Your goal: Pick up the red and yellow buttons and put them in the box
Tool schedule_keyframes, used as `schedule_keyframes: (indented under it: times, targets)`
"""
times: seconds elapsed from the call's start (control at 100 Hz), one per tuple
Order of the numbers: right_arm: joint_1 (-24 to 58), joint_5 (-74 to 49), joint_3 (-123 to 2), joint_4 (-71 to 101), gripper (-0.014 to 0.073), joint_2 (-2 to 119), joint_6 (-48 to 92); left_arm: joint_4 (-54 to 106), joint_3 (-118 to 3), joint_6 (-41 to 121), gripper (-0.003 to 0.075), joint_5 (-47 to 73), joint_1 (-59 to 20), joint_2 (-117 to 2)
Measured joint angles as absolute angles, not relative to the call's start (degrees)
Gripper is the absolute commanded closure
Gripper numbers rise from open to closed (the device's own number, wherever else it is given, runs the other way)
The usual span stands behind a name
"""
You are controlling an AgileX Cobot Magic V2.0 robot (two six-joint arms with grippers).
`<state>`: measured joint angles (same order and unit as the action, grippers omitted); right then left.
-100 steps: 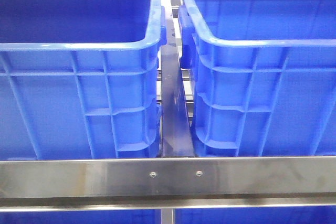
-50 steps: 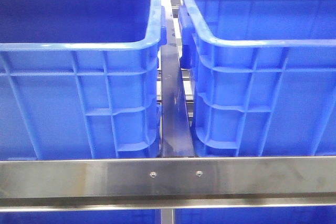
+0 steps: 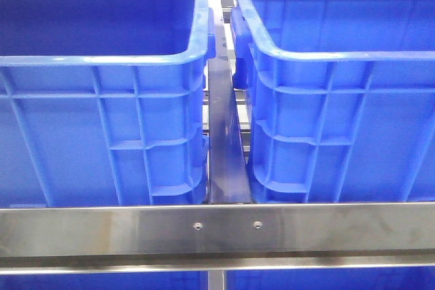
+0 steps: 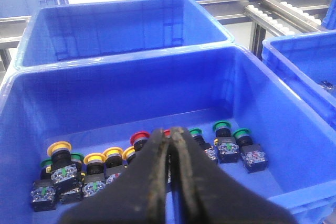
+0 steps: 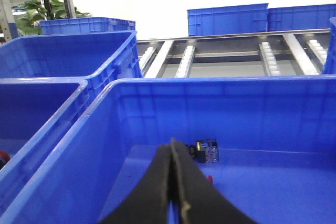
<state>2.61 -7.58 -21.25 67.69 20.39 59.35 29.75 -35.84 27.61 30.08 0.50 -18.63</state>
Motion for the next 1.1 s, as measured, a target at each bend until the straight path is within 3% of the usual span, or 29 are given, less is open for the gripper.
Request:
schedule_keyframes:
  times: [0.23,0.66,1.1]
  targets:
    - [2.61,-7.11,-21.25,58.71,0.0661,18.42,53.61,29.75,-35.84,27.61,0.0739,30.08,0.5,-18.63]
    - [2.61,-8.95,-16.96,3.76,0.0661,10.0,1.8,29.75,-35.84,27.61,0.0739,30.08,0.5,-18.63]
    - [2.61,-2.21,-0.2,-0.73,0.0661,-0.53,-2.71,29.75,-35.84,27.61,0.0739,30.04,0.5,-18.63]
